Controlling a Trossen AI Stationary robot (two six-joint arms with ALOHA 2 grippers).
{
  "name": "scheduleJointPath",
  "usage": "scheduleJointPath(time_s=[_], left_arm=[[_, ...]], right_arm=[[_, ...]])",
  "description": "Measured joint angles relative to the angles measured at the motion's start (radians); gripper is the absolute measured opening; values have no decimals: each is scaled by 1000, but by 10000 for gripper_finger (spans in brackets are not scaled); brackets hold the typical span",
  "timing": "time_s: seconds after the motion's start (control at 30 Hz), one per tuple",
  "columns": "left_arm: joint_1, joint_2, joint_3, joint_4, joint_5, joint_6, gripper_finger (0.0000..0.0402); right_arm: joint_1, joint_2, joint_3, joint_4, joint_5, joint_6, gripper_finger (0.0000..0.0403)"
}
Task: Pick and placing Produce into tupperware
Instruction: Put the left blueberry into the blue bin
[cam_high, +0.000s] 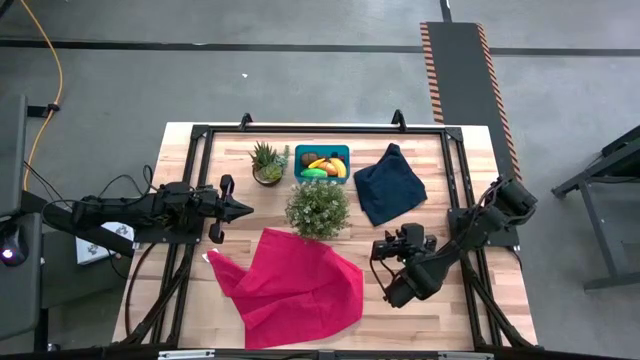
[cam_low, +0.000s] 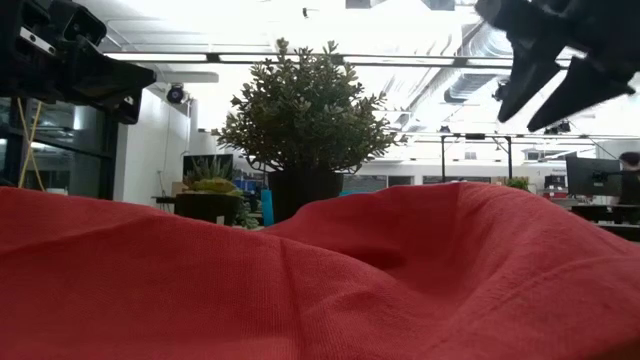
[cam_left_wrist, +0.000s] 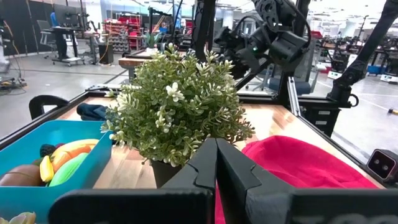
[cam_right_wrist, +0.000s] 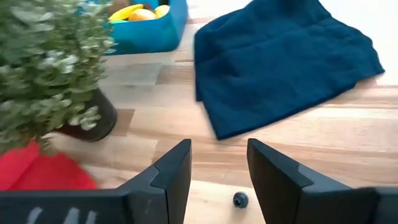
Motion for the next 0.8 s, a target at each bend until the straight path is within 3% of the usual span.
scheduleJointPath(time_s=[0.37, 0.6, 0.8], left_arm=[[0, 0, 0, 0, 0, 0, 1], [0, 0, 0, 0, 0, 0, 1], [0, 0, 0, 0, 0, 0, 1]], right_arm=[[104, 0, 105, -25, 73, -224, 146], [224, 0, 108, -44, 91, -224, 146], [372, 0, 107, -58, 169, -292, 146]])
